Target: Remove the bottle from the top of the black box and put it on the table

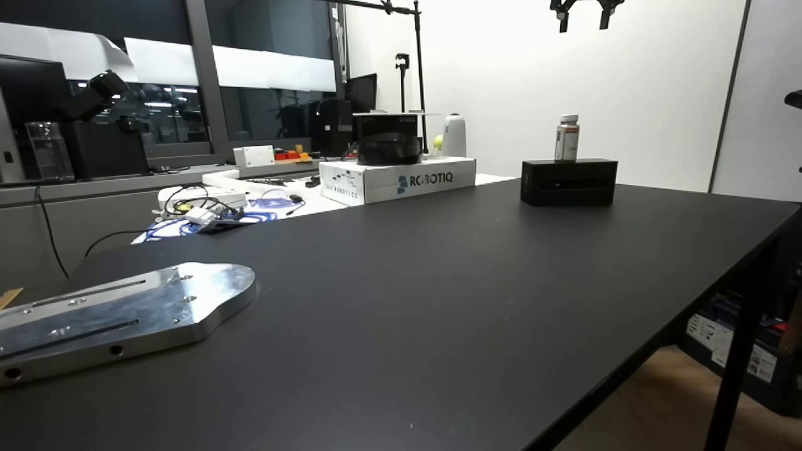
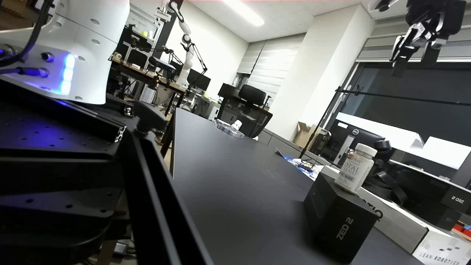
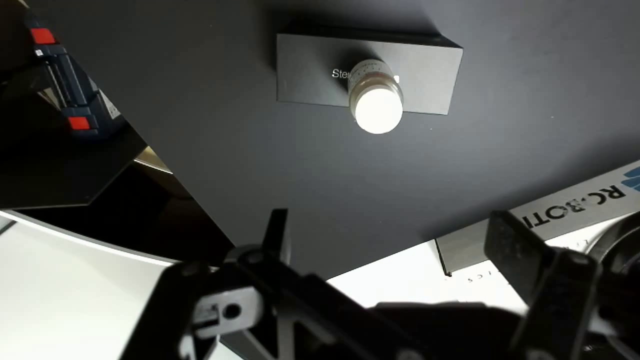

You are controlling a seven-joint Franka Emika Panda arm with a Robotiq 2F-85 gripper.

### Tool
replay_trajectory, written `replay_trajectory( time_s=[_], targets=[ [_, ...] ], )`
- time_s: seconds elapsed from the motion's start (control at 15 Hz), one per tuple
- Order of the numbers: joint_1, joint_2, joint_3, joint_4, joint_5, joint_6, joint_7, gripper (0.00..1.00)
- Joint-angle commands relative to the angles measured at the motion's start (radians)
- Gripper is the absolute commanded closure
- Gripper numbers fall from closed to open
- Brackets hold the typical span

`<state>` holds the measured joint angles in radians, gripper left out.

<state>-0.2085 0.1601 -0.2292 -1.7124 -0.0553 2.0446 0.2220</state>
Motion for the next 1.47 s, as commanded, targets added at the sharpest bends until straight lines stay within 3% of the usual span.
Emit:
replay_trajectory(
  time_s=[0.0,0.6,1.4],
  targets=[
    [-0.03,0.116,-0.003,0.159,0.051,-0.066,-0.045,0.0],
    [-0.075,0.263,0.024,0.183,0.181,0.02,-0.187,0.0],
    [-0.068,0.378,0.041,0.121,0.173,0.135,-0.182,0.0]
  ],
)
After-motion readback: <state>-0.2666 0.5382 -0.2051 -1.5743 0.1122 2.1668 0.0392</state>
